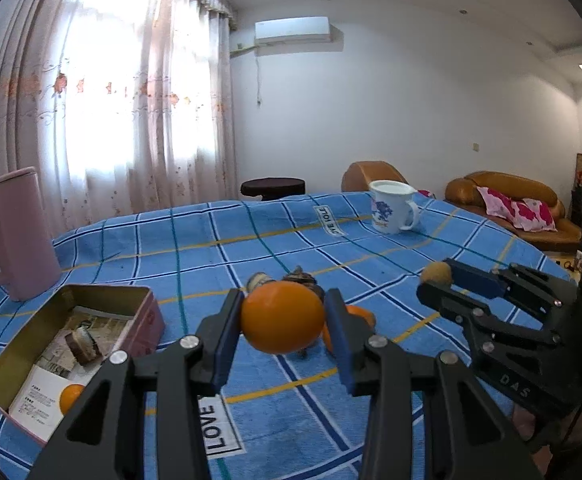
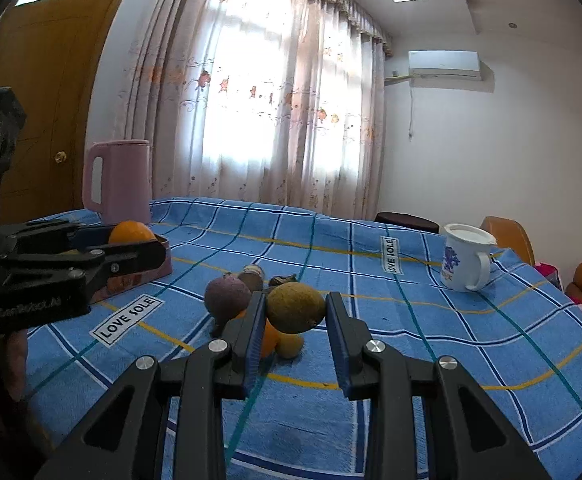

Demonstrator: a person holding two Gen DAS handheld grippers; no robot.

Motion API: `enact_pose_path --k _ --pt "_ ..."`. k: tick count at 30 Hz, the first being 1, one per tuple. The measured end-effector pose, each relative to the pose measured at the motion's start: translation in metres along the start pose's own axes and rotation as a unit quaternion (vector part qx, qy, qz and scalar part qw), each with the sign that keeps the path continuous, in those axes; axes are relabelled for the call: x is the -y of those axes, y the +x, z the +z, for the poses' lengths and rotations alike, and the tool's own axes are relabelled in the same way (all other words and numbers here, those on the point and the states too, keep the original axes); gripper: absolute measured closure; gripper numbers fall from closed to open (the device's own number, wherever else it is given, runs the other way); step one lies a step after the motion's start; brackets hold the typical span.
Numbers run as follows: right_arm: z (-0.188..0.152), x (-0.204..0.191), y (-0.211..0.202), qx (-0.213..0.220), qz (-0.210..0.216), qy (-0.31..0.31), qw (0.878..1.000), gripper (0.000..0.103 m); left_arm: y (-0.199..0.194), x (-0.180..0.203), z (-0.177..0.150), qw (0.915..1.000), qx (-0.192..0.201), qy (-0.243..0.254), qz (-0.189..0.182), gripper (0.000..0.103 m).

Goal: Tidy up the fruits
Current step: 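Carry the orange and kiwi over the tin box while both tools release them inside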

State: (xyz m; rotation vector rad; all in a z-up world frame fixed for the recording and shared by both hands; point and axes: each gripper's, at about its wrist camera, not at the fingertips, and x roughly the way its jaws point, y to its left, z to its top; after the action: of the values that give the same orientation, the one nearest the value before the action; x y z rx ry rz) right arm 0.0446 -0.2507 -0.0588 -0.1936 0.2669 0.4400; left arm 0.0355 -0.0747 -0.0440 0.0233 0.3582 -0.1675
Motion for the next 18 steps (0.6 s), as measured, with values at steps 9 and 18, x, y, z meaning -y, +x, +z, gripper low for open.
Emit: enact_pose_path --k 9,18 --pt "0.026 -0.013 0.013 -0.001 0.038 0.004 0.999 0.071 -0.006 -0.029 0.001 0.9993 -0.005 -0.027 0.025 0.060" --pt "0.063 -0.053 0.037 -0.004 0.084 -0.034 0.996 0.071 -0.013 -0.072 0.001 0.9964 -0.008 -0.064 0.055 0.060"
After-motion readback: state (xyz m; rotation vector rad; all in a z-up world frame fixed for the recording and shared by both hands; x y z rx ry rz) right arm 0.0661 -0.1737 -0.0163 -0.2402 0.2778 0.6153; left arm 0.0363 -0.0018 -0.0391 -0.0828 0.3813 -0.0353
